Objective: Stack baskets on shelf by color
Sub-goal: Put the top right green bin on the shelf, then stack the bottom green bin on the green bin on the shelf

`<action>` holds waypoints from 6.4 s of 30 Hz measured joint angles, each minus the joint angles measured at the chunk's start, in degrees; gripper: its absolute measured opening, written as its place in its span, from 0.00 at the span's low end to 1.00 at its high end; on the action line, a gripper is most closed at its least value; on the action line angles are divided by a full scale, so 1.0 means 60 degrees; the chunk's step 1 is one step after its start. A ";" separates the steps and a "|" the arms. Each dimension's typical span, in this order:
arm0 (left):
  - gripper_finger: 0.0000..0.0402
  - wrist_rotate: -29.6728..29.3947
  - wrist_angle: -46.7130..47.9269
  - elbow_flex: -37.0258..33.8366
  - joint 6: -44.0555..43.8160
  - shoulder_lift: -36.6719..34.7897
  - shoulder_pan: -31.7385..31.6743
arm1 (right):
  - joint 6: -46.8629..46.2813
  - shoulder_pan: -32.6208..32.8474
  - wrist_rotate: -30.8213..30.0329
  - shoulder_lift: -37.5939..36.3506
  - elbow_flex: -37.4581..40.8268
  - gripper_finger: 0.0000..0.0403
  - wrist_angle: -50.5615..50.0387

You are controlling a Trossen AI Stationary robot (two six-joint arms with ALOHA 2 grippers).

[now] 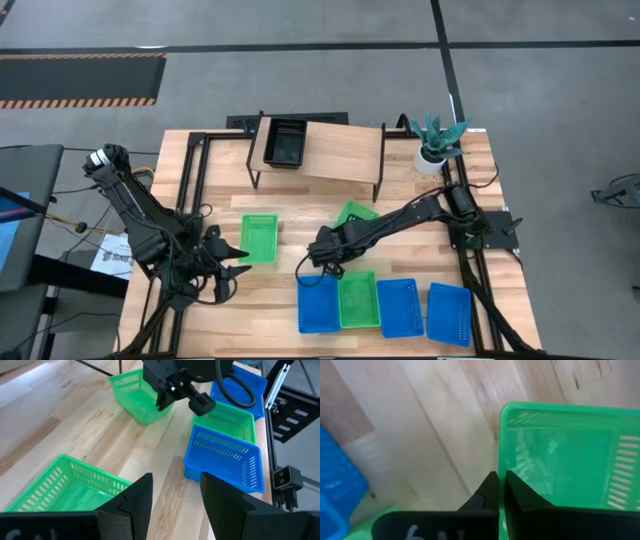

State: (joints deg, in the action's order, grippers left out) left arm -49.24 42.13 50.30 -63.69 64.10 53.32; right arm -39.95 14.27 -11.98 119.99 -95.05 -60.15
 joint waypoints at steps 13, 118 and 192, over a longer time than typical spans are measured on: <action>0.38 0.0205 0.0112 0.0000 0.1237 -0.0435 0.0000 | 0.0984 0.0549 -0.0394 -0.0080 -0.3972 0.01 -0.1762; 0.38 0.0667 0.1074 0.0000 0.2567 -0.1620 0.0000 | -0.1689 0.4767 -0.0414 0.2878 -0.6604 0.55 -0.4057; 0.38 0.1097 0.0994 0.0000 0.2431 -0.1242 0.0004 | -0.1842 0.4360 0.0670 0.3012 -0.5326 0.02 -0.3792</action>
State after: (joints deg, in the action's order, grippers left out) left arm -42.65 48.10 50.30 -49.10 56.64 53.34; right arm -51.00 40.43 -7.96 138.06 -127.01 -82.90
